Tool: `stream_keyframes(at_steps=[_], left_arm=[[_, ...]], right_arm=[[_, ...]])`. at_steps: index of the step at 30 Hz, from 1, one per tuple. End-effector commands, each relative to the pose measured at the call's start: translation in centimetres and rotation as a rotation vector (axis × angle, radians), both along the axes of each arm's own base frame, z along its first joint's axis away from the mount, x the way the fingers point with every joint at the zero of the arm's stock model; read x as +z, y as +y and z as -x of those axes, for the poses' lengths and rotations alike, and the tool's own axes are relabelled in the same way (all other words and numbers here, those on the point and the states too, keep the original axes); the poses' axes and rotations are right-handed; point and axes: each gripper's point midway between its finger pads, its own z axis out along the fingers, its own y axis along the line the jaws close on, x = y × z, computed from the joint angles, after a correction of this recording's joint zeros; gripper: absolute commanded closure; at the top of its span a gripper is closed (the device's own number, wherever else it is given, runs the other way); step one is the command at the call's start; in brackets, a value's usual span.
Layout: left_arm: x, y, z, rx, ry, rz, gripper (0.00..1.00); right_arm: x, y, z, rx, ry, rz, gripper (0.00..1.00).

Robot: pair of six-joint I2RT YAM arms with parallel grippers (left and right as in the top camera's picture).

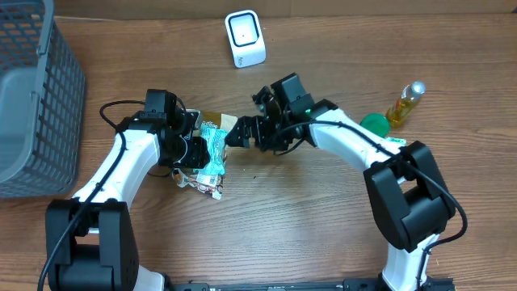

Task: Scan the item barcode
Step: 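Grasp the mint-green pack with both grippers from either side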

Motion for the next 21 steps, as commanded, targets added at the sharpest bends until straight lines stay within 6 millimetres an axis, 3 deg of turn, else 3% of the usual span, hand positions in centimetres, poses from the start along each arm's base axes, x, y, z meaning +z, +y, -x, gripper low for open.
stream_keyframes(at_steps=[1, 4, 10, 15, 21], left_arm=[[-0.3, 0.0, 0.3, 0.006, 0.011, 0.007, 0.59], [-0.3, 0.0, 0.3, 0.006, 0.012, 0.007, 0.68], [-0.3, 0.0, 0.3, 0.008, 0.011, 0.008, 0.96], [0.3, -1.1, 0.3, -0.005, 0.012, 0.076, 0.96], [3.5, -5.8, 0.6, -0.098, -0.001, 0.384, 0.96]], right_arm=[[-0.2, 1.3, 1.1, 0.037, 0.009, -0.022, 0.00], [-0.1, 1.8, 1.2, 0.045, -0.006, -0.023, 0.00], [-0.2, 1.8, 1.1, 0.042, -0.013, -0.018, 0.00], [-0.2, 1.8, 1.1, 0.010, 0.021, -0.017, 0.00], [-0.3, 1.1, 0.9, -0.002, 0.033, -0.009, 0.04]])
